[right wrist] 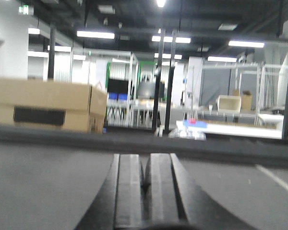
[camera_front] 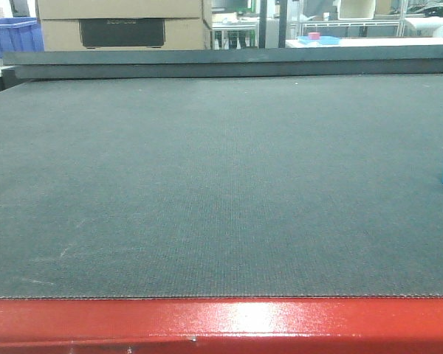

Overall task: Grab block from conveyor and place in blue bin
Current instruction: 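Lower both grippers toward the green brick and blue block on the belt, then close left gripper on green brick and right gripper on blue block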

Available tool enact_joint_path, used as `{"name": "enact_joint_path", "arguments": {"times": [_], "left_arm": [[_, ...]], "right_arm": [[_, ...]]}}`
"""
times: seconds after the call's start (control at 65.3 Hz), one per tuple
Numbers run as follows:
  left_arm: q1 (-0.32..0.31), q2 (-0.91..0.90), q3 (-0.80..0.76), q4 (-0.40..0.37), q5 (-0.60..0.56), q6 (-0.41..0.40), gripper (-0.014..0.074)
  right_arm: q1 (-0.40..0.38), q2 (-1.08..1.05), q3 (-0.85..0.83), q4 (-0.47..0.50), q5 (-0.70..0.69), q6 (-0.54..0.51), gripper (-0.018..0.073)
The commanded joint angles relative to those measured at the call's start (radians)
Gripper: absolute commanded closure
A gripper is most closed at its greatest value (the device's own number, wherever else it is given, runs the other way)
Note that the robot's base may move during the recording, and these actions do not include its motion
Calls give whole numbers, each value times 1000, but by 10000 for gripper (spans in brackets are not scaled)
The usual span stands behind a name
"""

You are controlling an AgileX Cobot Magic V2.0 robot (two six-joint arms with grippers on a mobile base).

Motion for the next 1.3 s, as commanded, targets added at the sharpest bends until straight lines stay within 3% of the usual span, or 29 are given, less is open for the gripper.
{"name": "enact_joint_path", "arguments": {"times": [0.0,0.306,0.536,0.735,0.964,1.041,1.163,1.285], "left_arm": [[2,-3,-96,6,53,-4,707],[2,230,-424,7,280,-4,707],[2,592,-695,7,554,-4,707],[2,858,-840,0,711,-4,707],[2,1051,-888,0,720,-4,707],[2,1081,-888,0,693,-13,707],[2,1130,-896,2,647,-89,707],[2,1191,-948,8,726,-89,707]], "right_arm": [[-6,-2,-96,37,17,-2,721],[-6,155,-437,35,483,-2,721],[-6,474,-619,73,684,-2,721],[-6,753,-815,73,919,-2,721],[-6,1063,-1033,73,1256,-2,721],[-6,1129,-1053,67,1265,-3,721],[-6,1244,-1077,31,1258,-2,721],[-22,1370,-1132,-36,1285,108,721]]}}
